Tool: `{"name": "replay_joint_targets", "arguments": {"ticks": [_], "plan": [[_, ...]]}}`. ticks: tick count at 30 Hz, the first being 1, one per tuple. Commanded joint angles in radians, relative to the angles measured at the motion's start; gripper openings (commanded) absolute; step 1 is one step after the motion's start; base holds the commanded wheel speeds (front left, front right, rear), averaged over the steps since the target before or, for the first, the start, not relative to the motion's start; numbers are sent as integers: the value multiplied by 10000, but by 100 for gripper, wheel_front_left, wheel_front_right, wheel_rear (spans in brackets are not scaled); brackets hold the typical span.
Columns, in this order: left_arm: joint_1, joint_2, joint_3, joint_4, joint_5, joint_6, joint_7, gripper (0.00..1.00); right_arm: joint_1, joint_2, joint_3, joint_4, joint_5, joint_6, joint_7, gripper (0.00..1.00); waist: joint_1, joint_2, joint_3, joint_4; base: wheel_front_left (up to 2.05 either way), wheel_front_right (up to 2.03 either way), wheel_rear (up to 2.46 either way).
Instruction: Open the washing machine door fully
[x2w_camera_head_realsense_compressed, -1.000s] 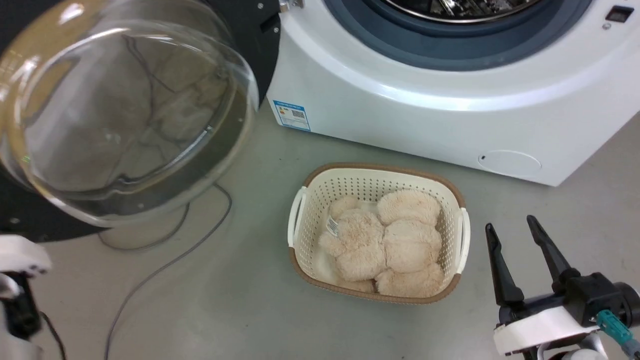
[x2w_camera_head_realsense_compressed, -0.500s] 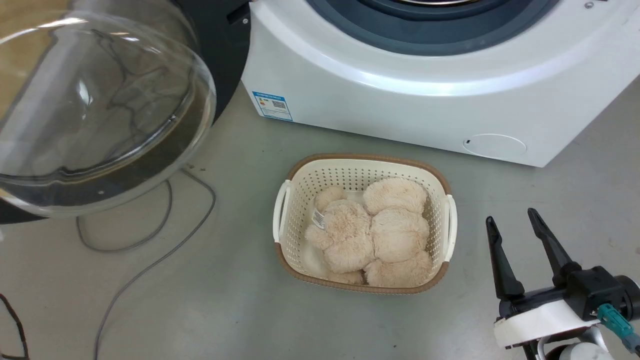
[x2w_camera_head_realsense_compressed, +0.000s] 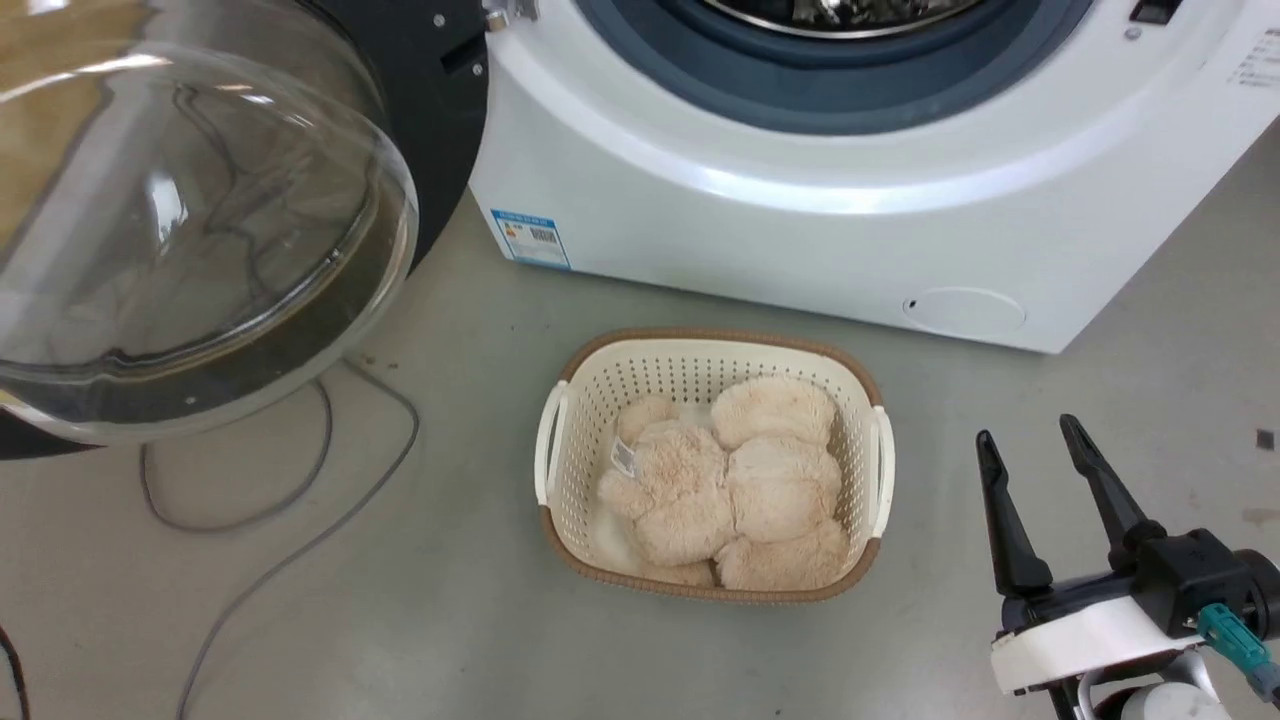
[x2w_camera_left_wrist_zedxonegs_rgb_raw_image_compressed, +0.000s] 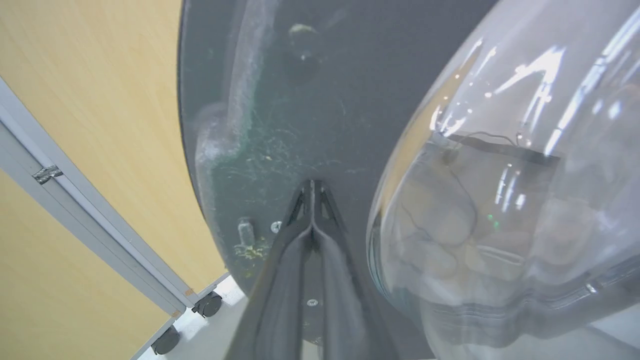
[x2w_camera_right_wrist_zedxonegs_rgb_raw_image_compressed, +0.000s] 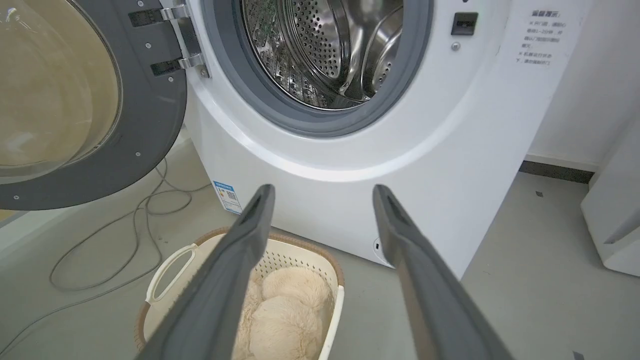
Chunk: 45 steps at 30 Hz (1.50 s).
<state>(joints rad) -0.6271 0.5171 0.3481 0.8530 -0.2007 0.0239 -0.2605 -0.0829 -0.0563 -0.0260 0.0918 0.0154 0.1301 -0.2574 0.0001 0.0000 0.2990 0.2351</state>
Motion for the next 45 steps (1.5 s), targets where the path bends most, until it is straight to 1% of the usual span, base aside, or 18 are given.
{"name": "replay_joint_targets", "arguments": {"ticks": [1, 6, 13, 21, 25, 26, 27, 28, 32, 35, 40, 45], "plan": [[-34, 30, 7, -74, 83, -33, -13, 0, 31, 10, -11, 13, -32, 6, -44, 100, -1, 0, -157, 10, 0, 0, 0], [484, -195, 40, -831, 309, -98, -13, 0, 220, 37, -52, 16, 20, 6, -44, 100, -1, 0, -712, 16, 0, 0, 0], [1497, -734, 27, -2466, 708, -183, -13, 0, 580, 56, -112, -55, 134, 6, -44, 100, -1, 0, -1448, -42, 0, 0, 0], [2858, -1530, -55, -4584, 987, -427, -13, 0, 1025, 59, -124, -103, 398, 6, -44, 100, -1, 0, -2253, -250, 0, 0, 0], [3653, -2101, -205, -5682, 1136, -439, -13, 0, 1224, 59, -168, -193, 513, 6, -44, 100, -1, 0, -2600, -381, 0, 0, 0], [3865, -2258, -258, -5953, 1175, -439, -13, 16, 1263, 59, -174, -225, 531, 6, -44, 100, -1, 0, -2673, -419, 0, 0, 0], [4083, -2411, -328, -6221, 1234, -430, -13, 63, 1303, 59, -179, -255, 549, 6, -44, 100, -1, 0, -2754, -461, 0, 0, 0], [4281, -2577, -404, -6532, 1266, -444, -13, 100, 1347, 59, -186, -289, 565, 6, -44, 100, -1, 0, -2825, -500, 0, 0, 0], [5049, -3224, -757, -7609, 1433, -440, -13, 100, 1443, 60, -240, -490, 626, 6, -44, 100, -1, 0, -2956, -703, 0, 0, 0], [5441, -3617, -1069, -8128, 1528, -502, -13, 100, 1453, 60, -264, -624, 646, 6, -44, 100, -1, 0, -2998, -856, 0, 0, 0], [5779, -4073, -1454, -8395, 1408, -731, -13, 100, 1450, 60, -296, -846, 653, 6, -44, 100, -1, 0, -3040, -1190, 0, 0, 0], [6114, -4356, -1871, -8467, 1478, -794, -13, 100, 1472, 60, -307, -1019, 714, 6, -44, 100, -1, 0, -3060, -1649, 0, 0, 0]]}}
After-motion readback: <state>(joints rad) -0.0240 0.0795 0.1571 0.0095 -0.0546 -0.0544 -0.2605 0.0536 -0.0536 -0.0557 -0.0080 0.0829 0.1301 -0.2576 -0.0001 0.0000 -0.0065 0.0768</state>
